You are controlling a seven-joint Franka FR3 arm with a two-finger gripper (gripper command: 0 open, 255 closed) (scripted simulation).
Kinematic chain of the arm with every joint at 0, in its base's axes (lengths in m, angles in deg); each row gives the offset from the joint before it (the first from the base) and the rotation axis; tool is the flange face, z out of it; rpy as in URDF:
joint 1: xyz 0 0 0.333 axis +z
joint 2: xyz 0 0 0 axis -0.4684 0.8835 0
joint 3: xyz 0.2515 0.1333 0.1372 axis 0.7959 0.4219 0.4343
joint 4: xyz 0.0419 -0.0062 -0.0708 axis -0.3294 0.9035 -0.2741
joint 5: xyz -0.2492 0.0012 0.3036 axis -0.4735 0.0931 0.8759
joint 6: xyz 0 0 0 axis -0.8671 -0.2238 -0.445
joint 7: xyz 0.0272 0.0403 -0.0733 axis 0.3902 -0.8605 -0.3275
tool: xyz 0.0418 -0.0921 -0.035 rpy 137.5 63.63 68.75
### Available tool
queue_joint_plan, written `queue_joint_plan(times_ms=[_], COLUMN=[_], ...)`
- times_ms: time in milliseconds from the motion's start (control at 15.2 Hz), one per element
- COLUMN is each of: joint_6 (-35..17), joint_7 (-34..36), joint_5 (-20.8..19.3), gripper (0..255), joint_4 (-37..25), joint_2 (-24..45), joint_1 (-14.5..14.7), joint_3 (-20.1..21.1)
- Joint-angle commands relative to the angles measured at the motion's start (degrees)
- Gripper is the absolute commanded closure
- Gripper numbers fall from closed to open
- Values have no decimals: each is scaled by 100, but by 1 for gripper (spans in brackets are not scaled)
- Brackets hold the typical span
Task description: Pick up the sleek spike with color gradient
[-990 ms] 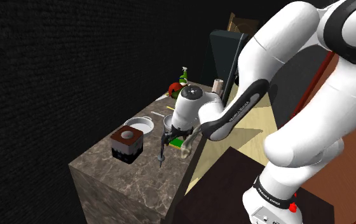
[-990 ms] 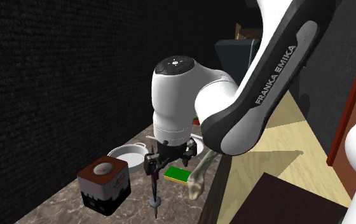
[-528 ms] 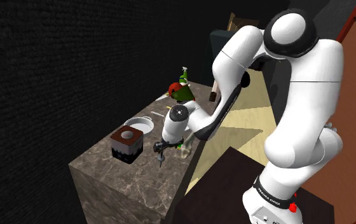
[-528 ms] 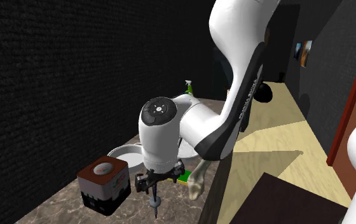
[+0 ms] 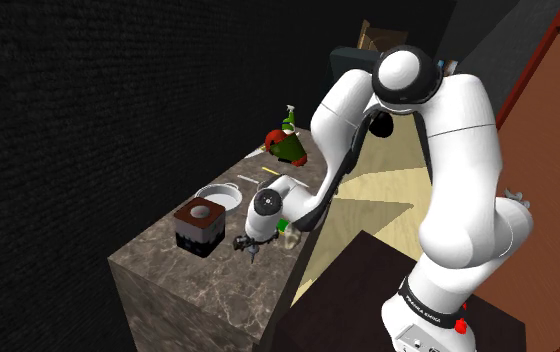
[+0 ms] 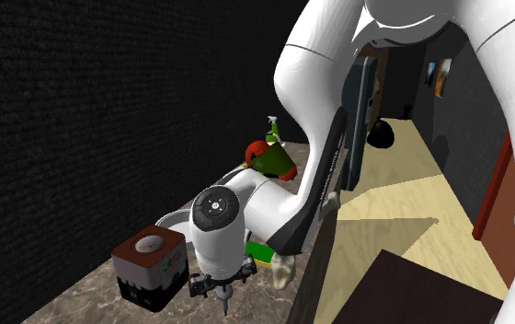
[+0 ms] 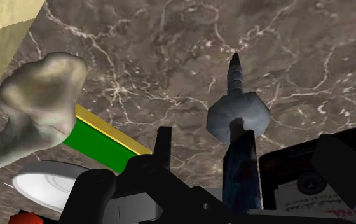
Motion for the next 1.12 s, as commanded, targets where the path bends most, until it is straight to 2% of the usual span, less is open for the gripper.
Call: queue_joint_plan(times_ms=[0,132,264,330,924,1056], joint_6=[42,95,95,95,95,54], joint_7=[140,286,286,284,286,173], joint_5=[-184,-384,-385,-386,-384,-230], gripper=[0,0,0,255,255,255], joint_4=[-81,-201,-201,-206,-201,-107], joint_2=[175,405,405,409,405,227], joint_1=[52,119,119,120,119,68], joint_3=[-71,-153,-154,-155,-153,-90])
